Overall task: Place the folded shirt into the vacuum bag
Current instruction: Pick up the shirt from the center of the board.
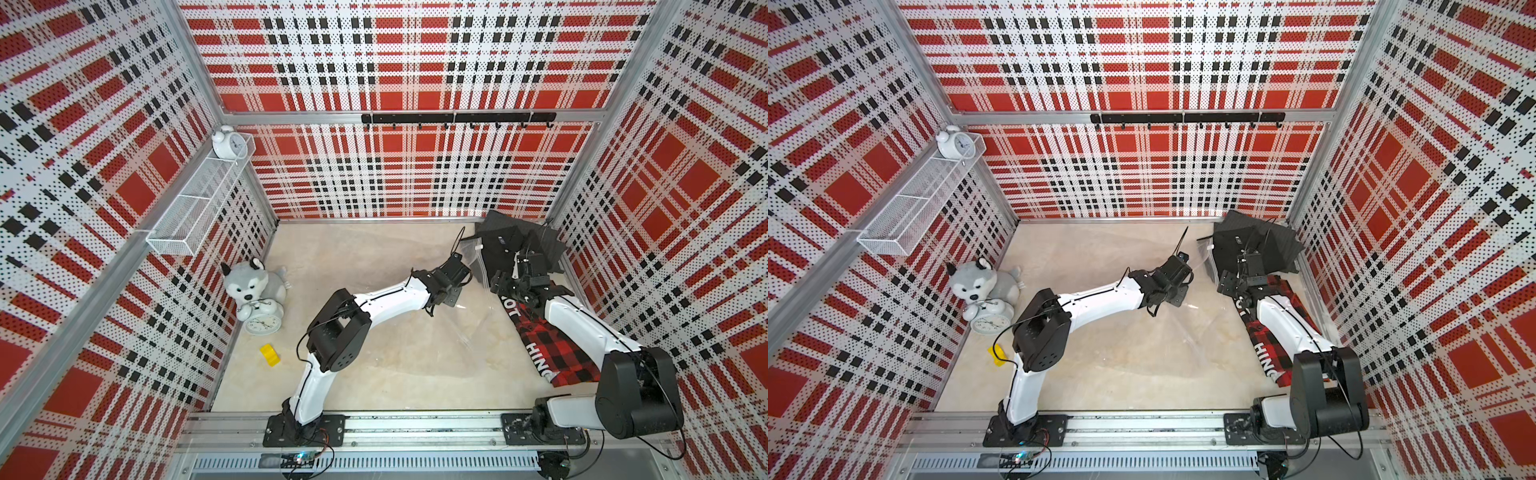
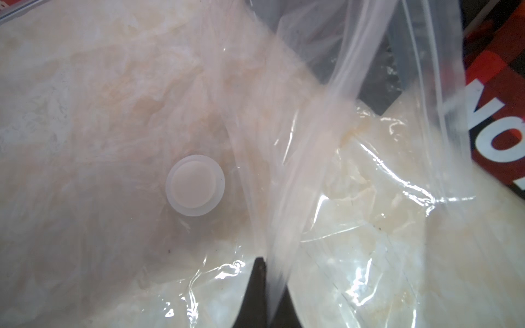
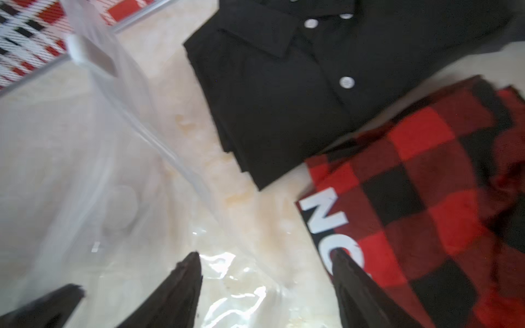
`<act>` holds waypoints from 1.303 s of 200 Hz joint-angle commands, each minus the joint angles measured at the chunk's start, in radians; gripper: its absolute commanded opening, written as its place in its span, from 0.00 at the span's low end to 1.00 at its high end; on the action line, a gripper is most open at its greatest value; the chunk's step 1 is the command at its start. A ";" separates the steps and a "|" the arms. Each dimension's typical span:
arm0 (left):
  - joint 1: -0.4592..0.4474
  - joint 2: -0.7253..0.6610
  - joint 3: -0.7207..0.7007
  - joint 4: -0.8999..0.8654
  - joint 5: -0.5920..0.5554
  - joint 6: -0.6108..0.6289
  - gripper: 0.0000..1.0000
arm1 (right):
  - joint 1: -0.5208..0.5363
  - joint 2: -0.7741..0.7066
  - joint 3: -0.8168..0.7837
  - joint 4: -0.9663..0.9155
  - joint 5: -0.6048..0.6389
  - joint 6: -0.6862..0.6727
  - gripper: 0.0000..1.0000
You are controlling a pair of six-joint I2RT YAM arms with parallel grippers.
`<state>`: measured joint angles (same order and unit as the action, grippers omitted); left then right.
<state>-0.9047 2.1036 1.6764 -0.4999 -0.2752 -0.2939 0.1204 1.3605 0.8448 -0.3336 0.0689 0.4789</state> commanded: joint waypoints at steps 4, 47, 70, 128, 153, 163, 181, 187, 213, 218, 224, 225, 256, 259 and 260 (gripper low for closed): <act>-0.014 0.040 0.056 0.029 0.033 0.006 0.00 | -0.008 0.011 -0.004 -0.094 0.160 -0.053 0.73; -0.010 0.049 0.087 0.016 0.035 0.009 0.00 | -0.008 0.083 0.026 -0.121 0.241 -0.101 0.70; 0.012 0.012 0.062 -0.011 0.013 0.005 0.00 | -0.008 0.123 0.053 -0.134 0.261 -0.125 0.70; 0.035 -0.118 -0.074 -0.013 -0.018 -0.004 0.00 | 0.000 0.211 0.102 -0.127 0.226 -0.146 0.72; 0.039 -0.148 -0.097 -0.026 -0.027 -0.008 0.00 | 0.004 0.250 0.104 -0.123 0.215 -0.146 0.73; 0.041 -0.156 -0.101 -0.031 -0.032 -0.009 0.00 | 0.006 0.265 0.110 -0.123 0.212 -0.146 0.74; 0.045 -0.167 -0.103 -0.039 -0.035 -0.006 0.00 | 0.007 0.298 0.116 -0.111 0.181 -0.148 0.75; 0.046 -0.170 -0.102 -0.041 -0.035 -0.006 0.00 | 0.008 0.308 0.117 -0.104 0.166 -0.149 0.75; 0.044 -0.164 -0.084 -0.053 -0.035 -0.004 0.00 | 0.007 0.356 0.135 -0.102 0.143 -0.148 0.75; 0.044 -0.163 -0.082 -0.054 -0.034 -0.003 0.00 | 0.008 0.361 0.139 -0.102 0.144 -0.148 0.75; 0.044 -0.157 -0.077 -0.056 -0.033 -0.004 0.00 | 0.007 0.365 0.141 -0.104 0.144 -0.146 0.76; 0.044 -0.157 -0.076 -0.056 -0.032 -0.004 0.00 | 0.007 0.365 0.141 -0.104 0.144 -0.146 0.76; 0.039 -0.129 -0.048 -0.065 -0.024 -0.002 0.00 | 0.007 0.321 0.149 -0.105 0.144 -0.145 0.76; 0.038 -0.125 -0.045 -0.066 -0.024 -0.001 0.00 | 0.007 0.314 0.149 -0.105 0.144 -0.145 0.76; 0.038 -0.123 -0.043 -0.068 -0.025 -0.001 0.00 | 0.007 0.314 0.149 -0.105 0.144 -0.145 0.76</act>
<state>-0.8646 1.9701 1.5909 -0.5446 -0.2958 -0.2943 0.1223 1.7126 0.9779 -0.4496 0.2295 0.3332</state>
